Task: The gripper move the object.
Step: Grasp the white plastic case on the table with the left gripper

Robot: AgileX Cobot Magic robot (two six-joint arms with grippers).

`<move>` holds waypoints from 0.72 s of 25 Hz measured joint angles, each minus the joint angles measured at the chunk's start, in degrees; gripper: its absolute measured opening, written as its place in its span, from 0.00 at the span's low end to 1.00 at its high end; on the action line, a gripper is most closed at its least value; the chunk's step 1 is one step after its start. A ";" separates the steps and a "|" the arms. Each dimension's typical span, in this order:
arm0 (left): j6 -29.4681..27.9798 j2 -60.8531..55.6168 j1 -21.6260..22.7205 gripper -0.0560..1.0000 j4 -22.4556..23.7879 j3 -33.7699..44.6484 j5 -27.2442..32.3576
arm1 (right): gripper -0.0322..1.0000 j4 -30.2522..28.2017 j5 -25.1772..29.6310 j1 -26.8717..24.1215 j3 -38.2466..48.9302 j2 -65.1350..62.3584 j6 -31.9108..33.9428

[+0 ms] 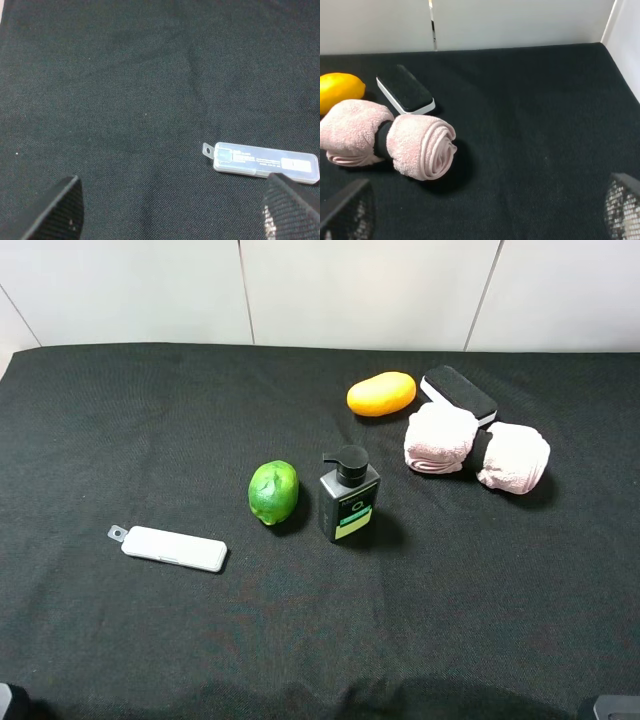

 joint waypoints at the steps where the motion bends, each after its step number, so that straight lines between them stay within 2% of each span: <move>1: 0.00 0.00 0.00 0.78 0.00 0.00 0.00 | 0.70 0.00 0.00 0.00 0.00 0.00 0.00; 18: 0.00 0.00 0.00 0.78 0.00 0.00 0.00 | 0.70 0.00 0.00 0.00 0.00 0.00 0.00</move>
